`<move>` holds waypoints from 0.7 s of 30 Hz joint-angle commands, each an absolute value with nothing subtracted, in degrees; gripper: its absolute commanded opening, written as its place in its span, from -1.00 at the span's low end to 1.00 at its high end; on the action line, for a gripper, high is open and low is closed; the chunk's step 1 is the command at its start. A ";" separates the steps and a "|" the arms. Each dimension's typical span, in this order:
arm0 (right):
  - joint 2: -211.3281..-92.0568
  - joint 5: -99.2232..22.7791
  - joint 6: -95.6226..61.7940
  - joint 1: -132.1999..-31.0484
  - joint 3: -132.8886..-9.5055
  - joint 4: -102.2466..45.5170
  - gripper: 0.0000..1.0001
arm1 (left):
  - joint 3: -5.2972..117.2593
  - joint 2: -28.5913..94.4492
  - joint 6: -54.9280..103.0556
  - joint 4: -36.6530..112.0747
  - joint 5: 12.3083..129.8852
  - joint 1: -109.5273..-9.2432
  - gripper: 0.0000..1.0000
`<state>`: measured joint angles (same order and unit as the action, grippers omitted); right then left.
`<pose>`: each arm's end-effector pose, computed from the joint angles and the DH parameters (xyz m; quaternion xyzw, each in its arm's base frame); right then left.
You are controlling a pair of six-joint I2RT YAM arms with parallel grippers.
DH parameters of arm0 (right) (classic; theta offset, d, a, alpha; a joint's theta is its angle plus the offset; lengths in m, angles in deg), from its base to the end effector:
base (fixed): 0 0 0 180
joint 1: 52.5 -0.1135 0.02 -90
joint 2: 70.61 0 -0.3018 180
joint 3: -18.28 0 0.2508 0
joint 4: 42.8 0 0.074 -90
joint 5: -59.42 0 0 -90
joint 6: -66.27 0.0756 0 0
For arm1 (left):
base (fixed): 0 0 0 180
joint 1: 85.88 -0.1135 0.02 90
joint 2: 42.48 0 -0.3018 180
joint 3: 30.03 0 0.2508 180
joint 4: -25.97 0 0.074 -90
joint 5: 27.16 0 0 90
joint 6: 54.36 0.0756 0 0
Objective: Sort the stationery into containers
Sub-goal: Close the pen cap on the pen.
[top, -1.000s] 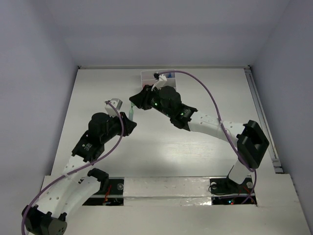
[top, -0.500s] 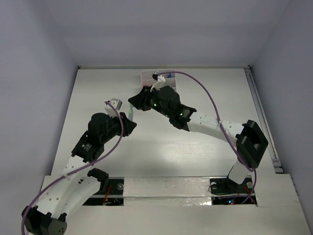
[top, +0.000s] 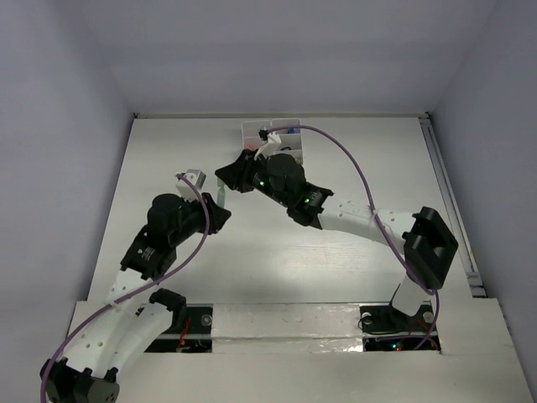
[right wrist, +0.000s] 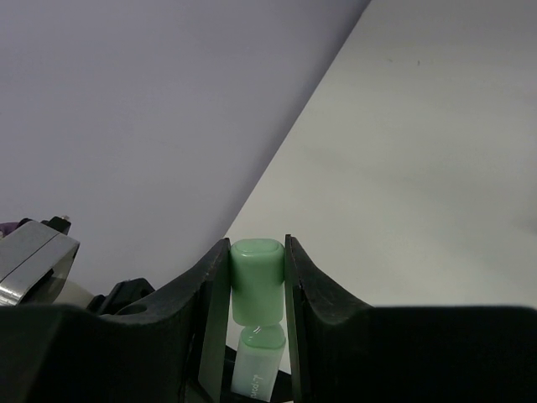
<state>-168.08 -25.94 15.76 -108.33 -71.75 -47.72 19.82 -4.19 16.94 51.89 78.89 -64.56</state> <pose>0.2618 0.3748 0.3737 -0.0749 0.7185 0.4909 0.4869 0.1516 -0.0816 0.3144 0.1035 0.7800 -0.3114 0.5328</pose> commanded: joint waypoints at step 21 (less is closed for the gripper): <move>-169.66 -22.59 18.28 -109.98 -72.73 -48.30 -0.97 | 24.68 -4.86 17.71 43.77 70.31 -60.67 -1.00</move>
<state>-168.74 -22.44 18.14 -108.81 -71.75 -48.90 20.32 -4.41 17.14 50.99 74.26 -61.98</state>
